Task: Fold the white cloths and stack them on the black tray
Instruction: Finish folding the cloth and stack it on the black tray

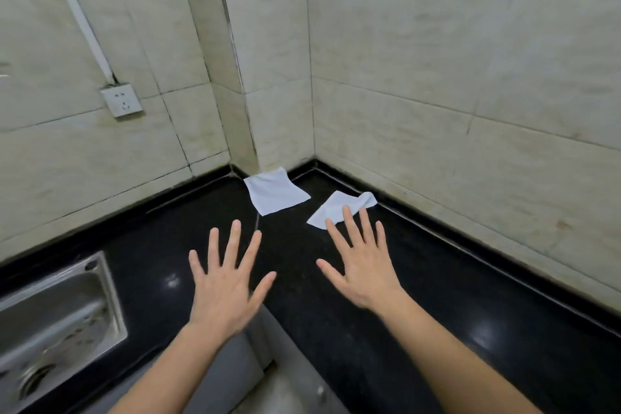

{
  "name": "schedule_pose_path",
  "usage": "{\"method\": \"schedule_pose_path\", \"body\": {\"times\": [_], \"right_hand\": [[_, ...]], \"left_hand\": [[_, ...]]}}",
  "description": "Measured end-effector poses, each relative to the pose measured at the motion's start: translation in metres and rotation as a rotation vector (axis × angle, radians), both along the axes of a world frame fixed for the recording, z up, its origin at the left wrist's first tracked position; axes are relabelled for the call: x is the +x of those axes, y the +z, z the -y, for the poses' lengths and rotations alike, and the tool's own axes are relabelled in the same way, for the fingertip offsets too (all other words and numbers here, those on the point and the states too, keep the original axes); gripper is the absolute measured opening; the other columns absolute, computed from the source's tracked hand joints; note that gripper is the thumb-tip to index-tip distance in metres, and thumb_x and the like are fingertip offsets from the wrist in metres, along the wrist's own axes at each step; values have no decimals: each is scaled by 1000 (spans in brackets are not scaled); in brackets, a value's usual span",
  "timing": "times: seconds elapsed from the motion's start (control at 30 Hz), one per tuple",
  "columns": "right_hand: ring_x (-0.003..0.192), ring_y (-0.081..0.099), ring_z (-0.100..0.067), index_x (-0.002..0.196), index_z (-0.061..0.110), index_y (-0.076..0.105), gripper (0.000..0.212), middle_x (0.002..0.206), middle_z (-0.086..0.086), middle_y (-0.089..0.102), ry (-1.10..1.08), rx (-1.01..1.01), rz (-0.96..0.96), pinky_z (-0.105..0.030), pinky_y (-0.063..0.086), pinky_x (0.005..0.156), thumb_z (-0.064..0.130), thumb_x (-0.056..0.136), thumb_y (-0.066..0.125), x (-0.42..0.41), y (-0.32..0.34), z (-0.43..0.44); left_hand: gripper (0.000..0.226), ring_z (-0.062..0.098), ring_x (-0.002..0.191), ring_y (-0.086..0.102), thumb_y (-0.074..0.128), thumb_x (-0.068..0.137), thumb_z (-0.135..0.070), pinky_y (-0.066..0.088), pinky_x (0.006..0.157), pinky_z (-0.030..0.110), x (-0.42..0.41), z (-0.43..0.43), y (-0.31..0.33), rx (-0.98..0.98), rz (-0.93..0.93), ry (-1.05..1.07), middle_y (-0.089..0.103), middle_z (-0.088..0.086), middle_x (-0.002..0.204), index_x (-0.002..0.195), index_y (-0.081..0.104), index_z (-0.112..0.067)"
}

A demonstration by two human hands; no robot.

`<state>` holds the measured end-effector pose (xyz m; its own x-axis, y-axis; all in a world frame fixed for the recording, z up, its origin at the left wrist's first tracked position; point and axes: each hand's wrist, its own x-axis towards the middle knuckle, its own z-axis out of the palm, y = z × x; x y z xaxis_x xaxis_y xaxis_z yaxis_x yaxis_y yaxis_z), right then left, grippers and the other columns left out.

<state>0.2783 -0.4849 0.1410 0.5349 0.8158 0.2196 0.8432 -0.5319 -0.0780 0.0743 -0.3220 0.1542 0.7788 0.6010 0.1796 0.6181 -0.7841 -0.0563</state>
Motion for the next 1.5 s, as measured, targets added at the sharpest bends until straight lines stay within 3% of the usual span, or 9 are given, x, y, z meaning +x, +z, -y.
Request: {"method": "schedule_pose_path", "body": {"times": [0.47, 0.63, 0.73, 0.87, 1.1, 1.23, 1.33, 1.4, 1.5], "right_hand": [[151, 16, -39, 155, 25, 31, 75, 165, -13, 18, -8, -117, -103, -58, 26, 117, 69, 95, 28, 116, -32, -189], [153, -6, -35, 159, 26, 9, 74, 166, -8, -7, -20, -178, -142, -53, 6, 122, 66, 98, 20, 142, -61, -249], [153, -2, -36, 159, 22, 11, 65, 167, -9, -3, -49, -221, -196, -52, 10, 122, 53, 102, 21, 158, -80, -280], [154, -4, -33, 160, 20, 4, 68, 167, -7, -7, -88, -354, -302, -48, 10, 124, 22, 101, 38, 193, -107, -340], [153, -8, -33, 158, 16, -11, 94, 166, -6, -18, -77, -631, -324, -48, 12, 123, 8, 93, 55, 224, -164, -398], [150, 18, -34, 158, 11, 11, 76, 165, -10, 12, -92, -630, -298, -47, 17, 122, 9, 94, 52, 231, -187, -409], [105, 63, -35, 131, 8, 58, 59, 117, -15, 65, 36, -489, -168, -44, 47, 96, 11, 74, 74, 214, -196, -403], [68, 64, -30, 90, 11, 73, 43, 76, -9, 66, 124, -461, -81, -38, 54, 68, 9, 49, 86, 200, -201, -393], [53, 56, -25, 58, 16, 64, 25, 58, -3, 56, 182, -461, -59, -32, 46, 56, 11, 45, 84, 180, -196, -380]], "left_hand": [[75, 39, 148, 19, 7, 95, -67, 31, 107, 67, 123, -181, -23, -80, -184, 28, 18, 8, 164, 154, 30, -28], [71, 39, 145, 31, 21, 93, -61, 36, 104, 66, 168, -249, -51, -205, -253, -19, 32, 10, 159, 148, 44, -24], [82, 35, 152, 1, -4, 86, -63, 14, 117, 61, 193, -286, -79, -283, -266, -96, 4, 6, 166, 157, 19, -29], [85, 30, 153, -7, -12, 82, -58, 11, 120, 58, 232, -340, -120, -386, -358, -172, -7, 4, 166, 158, 12, -28], [58, 20, 153, -7, 21, 106, -37, 14, 120, 54, 260, -374, -189, -484, -519, -318, -8, -1, 166, 159, 2, -21], [61, 26, 139, 42, 53, 97, -32, 42, 107, 49, 258, -382, -214, -453, -308, -320, 46, 7, 150, 151, 35, -10], [33, 26, 90, 63, 82, 70, -20, 54, 75, 41, 240, -386, -231, -321, -222, -402, 68, 6, 94, 100, 70, -12], [26, 25, 71, 58, 84, 55, -6, 48, 62, 37, 226, -387, -232, -282, -218, -412, 61, 5, 72, 68, 63, -15], [30, 25, 61, 55, 82, 50, -1, 43, 55, 33, 207, -382, -224, -265, -186, -395, 56, 4, 60, 53, 56, -15]]}}
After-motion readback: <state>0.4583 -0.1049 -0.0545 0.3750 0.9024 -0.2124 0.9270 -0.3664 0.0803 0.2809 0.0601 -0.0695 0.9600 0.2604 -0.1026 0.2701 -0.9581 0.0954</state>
